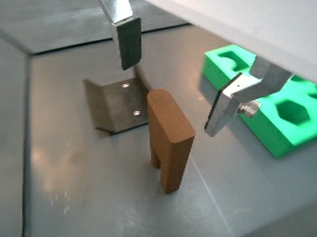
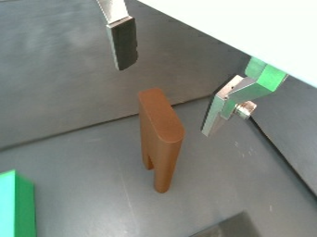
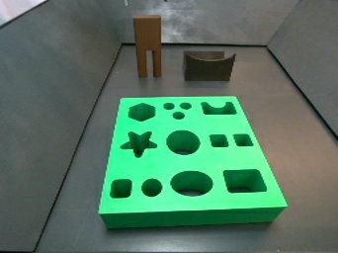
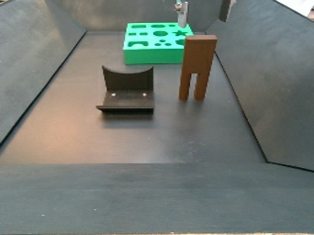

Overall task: Pick up the square-circle object. Move up. Rotate the square-circle object. Move to above the board. Insert the square-circle object.
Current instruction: Rotate the square-circle object.

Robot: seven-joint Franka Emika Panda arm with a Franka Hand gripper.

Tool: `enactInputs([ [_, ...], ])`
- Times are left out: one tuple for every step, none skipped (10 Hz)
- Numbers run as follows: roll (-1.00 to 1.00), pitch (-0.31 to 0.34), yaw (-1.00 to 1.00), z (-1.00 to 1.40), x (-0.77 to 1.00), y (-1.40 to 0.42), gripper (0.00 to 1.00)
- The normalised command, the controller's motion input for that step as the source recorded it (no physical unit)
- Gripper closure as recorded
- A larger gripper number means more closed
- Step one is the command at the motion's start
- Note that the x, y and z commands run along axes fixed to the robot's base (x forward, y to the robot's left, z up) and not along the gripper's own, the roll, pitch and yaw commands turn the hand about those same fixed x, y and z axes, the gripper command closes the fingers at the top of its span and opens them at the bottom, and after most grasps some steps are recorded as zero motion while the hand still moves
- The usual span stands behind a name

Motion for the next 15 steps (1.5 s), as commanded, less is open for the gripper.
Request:
enactInputs([
  [0.0,0.006,1.0,-0.04,0.04,0.02,0.0],
  [0.0,0.006,1.0,-0.04,0.04,0.02,0.0],
  [0.0,0.006,1.0,-0.04,0.04,0.02,0.0],
  [0.0,0.006,1.0,-0.04,0.04,0.01,0.0],
  [0.0,0.006,1.0,-0.04,0.04,0.01,0.0],
  [0.0,0.006,1.0,-0.04,0.04,0.01,0.0],
  [0.0,0.006,1.0,-0.03,0.04,0.01,0.0],
  [0.0,0.007,1.0,-0.03,0.04,0.01,0.0],
  [0.0,0.007,1.0,-0.03,0.04,0.01,0.0],
  [0.0,0.007,1.0,-0.03,0.04,0.01,0.0],
  [0.0,0.007,1.0,-0.03,0.04,0.01,0.0],
  [0.0,0.008,1.0,-0.03,0.04,0.01,0.0],
  [0.0,0.008,1.0,-0.03,0.04,0.01,0.0],
  [0.0,0.008,1.0,-0.03,0.04,0.01,0.0],
  [0.0,0.008,1.0,-0.03,0.04,0.01,0.0],
])
